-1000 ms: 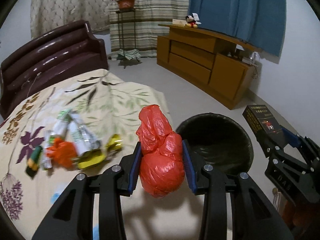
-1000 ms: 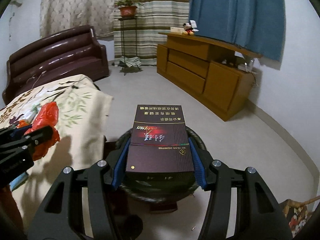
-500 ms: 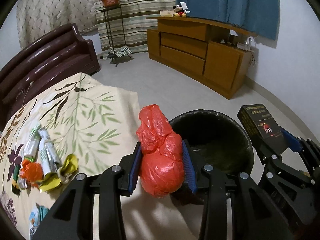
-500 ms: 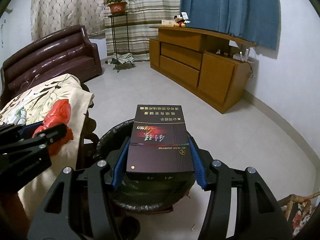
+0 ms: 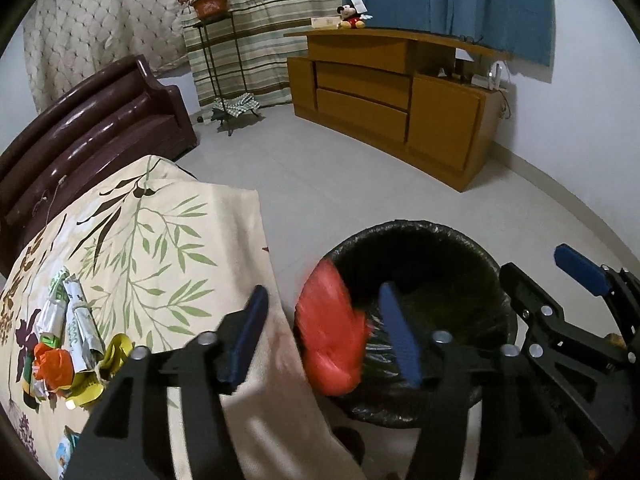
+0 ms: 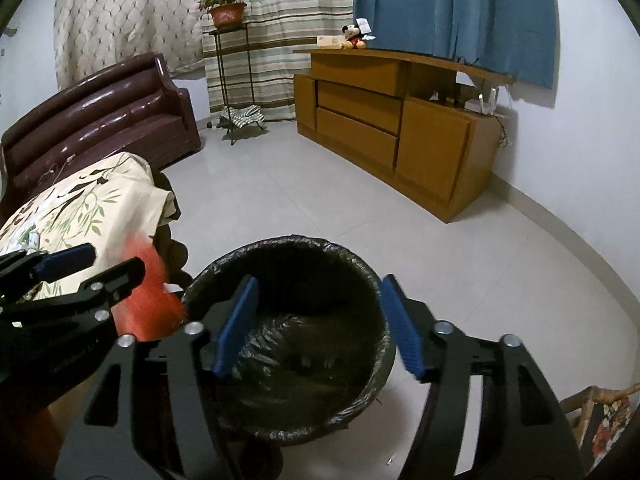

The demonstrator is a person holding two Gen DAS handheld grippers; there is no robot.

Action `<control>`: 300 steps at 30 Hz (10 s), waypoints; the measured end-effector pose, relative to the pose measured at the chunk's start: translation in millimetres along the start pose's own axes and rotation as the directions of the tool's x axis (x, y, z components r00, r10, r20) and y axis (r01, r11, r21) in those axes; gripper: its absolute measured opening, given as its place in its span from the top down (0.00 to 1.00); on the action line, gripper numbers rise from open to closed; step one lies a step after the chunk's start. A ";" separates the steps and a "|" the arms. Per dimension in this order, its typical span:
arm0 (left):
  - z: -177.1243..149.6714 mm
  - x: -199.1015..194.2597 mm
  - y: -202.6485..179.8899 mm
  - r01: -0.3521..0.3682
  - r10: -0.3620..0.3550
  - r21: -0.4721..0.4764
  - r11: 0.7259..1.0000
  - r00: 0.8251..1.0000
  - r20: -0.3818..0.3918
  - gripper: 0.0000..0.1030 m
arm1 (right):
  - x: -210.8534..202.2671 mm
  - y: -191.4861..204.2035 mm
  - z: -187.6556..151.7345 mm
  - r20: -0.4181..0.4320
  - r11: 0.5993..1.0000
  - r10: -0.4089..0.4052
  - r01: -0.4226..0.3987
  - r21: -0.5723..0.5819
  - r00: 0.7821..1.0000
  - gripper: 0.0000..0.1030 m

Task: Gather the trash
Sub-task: 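Move both open tools from the bin back over the bed, then grasp the white milk-powder packet with the left tool, then grasp the light blue tube with the right tool while the left tool holds the packet, then carry the packet and blue tube over the bin and open both tools, then move both open tools from the bin back over the bed, then grasp the white tube with teal cap with the left tool, then grasp the yellow wrapper with the right tool while the left tool holds the tube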

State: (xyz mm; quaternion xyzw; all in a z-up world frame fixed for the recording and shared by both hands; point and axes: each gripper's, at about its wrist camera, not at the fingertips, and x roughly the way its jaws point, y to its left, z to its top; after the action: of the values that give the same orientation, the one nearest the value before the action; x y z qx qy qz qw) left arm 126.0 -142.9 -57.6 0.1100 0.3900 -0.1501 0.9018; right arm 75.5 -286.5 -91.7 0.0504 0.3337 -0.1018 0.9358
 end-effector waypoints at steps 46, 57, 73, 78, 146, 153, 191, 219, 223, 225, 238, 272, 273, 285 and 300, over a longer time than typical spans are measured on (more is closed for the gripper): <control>-109.9 -118.0 181.6 -0.200 0.197 -0.137 0.970 0.980 -0.035 0.36 | -86.1 156.9 -31.0 -0.014 0.986 0.074 -0.075 -0.149 0.997 0.11; -134.8 -112.4 194.7 -0.119 0.112 -0.124 0.985 0.992 -0.065 0.37 | -93.2 186.5 -44.6 -0.042 0.979 0.093 -0.099 -0.178 0.995 0.11; -149.8 -111.3 210.2 -0.016 0.007 -0.168 0.986 0.998 -0.055 0.72 | -103.0 212.3 -52.8 -0.064 0.971 0.127 -0.137 -0.198 0.990 0.11; -154.4 -124.5 225.5 -0.047 0.042 -0.197 0.979 0.999 -0.031 0.72 | -109.1 224.4 -57.4 -0.073 0.966 0.147 -0.159 -0.202 0.986 0.11; -187.2 -141.2 294.8 -0.152 0.145 -0.291 0.944 0.988 -0.043 0.72 | -94.0 270.2 -82.1 -0.221 0.920 0.244 -0.297 -0.255 0.944 0.78; -187.4 -143.1 295.1 -0.150 0.147 -0.298 0.943 0.989 -0.034 0.72 | -94.7 274.7 -84.5 -0.207 0.907 0.232 -0.288 -0.307 0.950 0.83; -40.0 -72.3 70.2 0.064 -0.055 -0.082 0.995 0.993 0.104 0.72 | -59.3 63.9 -4.0 0.048 0.995 0.058 -0.053 -0.088 0.997 0.84; -1.0 -4.2 10.4 0.015 -0.015 -0.021 1.000 1.000 0.024 0.66 | -2.3 10.9 10.9 0.016 0.999 0.047 -0.047 -0.003 0.999 0.82; 2.2 -3.3 10.2 0.014 -0.013 -0.019 1.000 1.000 0.026 0.47 | 3.5 7.9 12.7 0.011 0.999 0.046 -0.046 0.011 0.999 0.71; 2.1 -4.2 10.6 0.013 -0.012 -0.017 1.000 0.999 0.031 0.45 | 3.9 6.1 12.6 0.014 0.999 0.046 -0.046 0.025 0.999 0.68; 1.9 -18.3 23.0 0.023 -0.021 -0.045 0.999 0.999 0.043 0.43 | -10.6 10.3 9.7 0.026 0.998 0.030 -0.032 0.048 0.999 0.47; -115.9 -100.7 165.5 -0.146 0.137 -0.161 0.976 0.988 -0.068 0.43 | -74.9 151.9 -36.3 -0.069 0.960 0.255 -0.261 -0.098 0.965 0.42; -118.7 -99.0 168.3 -0.147 0.136 -0.167 0.975 0.988 -0.077 0.43 | -74.7 155.0 -37.1 -0.074 0.959 0.258 -0.265 -0.101 0.963 0.42; -132.3 -87.8 184.2 -0.108 0.093 -0.188 0.976 0.992 -0.088 0.72 | -74.2 175.2 -37.8 -0.099 0.949 0.284 -0.294 -0.114 0.954 0.42; -134.7 -117.5 247.0 -0.116 0.115 -0.275 0.955 0.993 -0.018 0.84 | -61.1 248.0 -25.5 -0.152 0.919 0.356 -0.375 -0.120 0.922 0.41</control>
State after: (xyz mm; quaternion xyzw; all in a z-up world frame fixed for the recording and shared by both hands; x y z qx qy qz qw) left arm 47.3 151.1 -41.4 0.0063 0.4006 -0.0414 0.9153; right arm 69.1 -31.2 -66.0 0.0490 0.3840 0.1033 0.9162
